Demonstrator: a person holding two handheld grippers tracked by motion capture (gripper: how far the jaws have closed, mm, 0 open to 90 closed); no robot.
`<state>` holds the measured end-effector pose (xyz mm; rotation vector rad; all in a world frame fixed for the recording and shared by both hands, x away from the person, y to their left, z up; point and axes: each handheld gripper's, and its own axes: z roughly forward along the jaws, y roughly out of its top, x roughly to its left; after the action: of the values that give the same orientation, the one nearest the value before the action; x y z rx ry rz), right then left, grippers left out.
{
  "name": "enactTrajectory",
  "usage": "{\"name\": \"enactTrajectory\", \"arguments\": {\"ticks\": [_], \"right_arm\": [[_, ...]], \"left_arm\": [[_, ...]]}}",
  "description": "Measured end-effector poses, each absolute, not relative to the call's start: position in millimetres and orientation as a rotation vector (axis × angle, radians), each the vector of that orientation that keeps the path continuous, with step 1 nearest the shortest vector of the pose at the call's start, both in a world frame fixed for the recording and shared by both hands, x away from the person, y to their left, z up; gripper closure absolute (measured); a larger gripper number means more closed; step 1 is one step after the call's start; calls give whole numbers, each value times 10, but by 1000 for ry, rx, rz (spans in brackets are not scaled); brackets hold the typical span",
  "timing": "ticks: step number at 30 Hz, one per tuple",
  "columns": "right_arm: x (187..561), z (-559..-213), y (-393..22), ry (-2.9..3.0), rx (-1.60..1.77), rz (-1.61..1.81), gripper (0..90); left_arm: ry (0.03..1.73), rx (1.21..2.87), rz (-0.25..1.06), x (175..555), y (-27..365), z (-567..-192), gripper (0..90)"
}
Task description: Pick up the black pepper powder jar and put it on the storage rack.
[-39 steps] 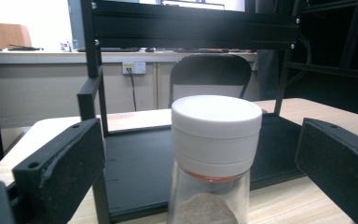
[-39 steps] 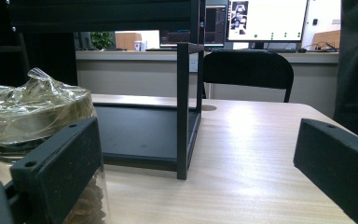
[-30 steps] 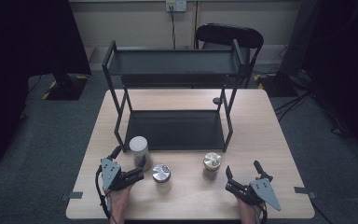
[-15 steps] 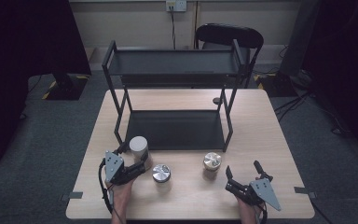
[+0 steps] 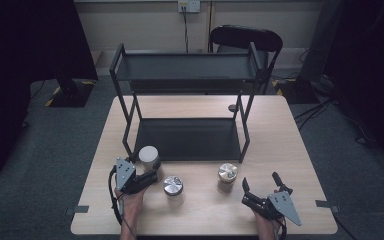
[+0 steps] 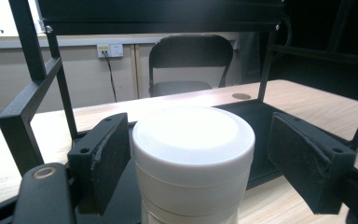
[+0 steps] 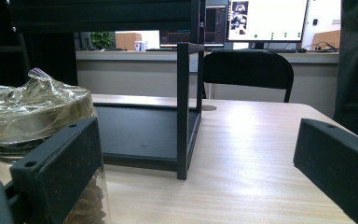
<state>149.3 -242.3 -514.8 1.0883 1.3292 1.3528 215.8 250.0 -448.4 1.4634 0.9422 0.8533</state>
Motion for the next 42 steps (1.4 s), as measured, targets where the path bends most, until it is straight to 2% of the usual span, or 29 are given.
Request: {"name": "enactTrajectory", "arguments": {"ticks": [5, 8, 18, 42], "right_arm": [[1492, -5148, -2423, 1329, 1088, 1353, 0], [1493, -5148, -2424, 1329, 1088, 1353, 0], [1492, -5149, -2423, 1329, 1088, 1353, 0], [1492, -5149, -2421, 1328, 1089, 1352, 0]], "left_arm": [[954, 1470, 846, 2195, 2486, -4490, 238], [963, 1472, 842, 2205, 2491, -4529, 283], [972, 1485, 840, 2219, 2490, -4575, 318], [984, 1520, 832, 2264, 2485, -4621, 346]]}}
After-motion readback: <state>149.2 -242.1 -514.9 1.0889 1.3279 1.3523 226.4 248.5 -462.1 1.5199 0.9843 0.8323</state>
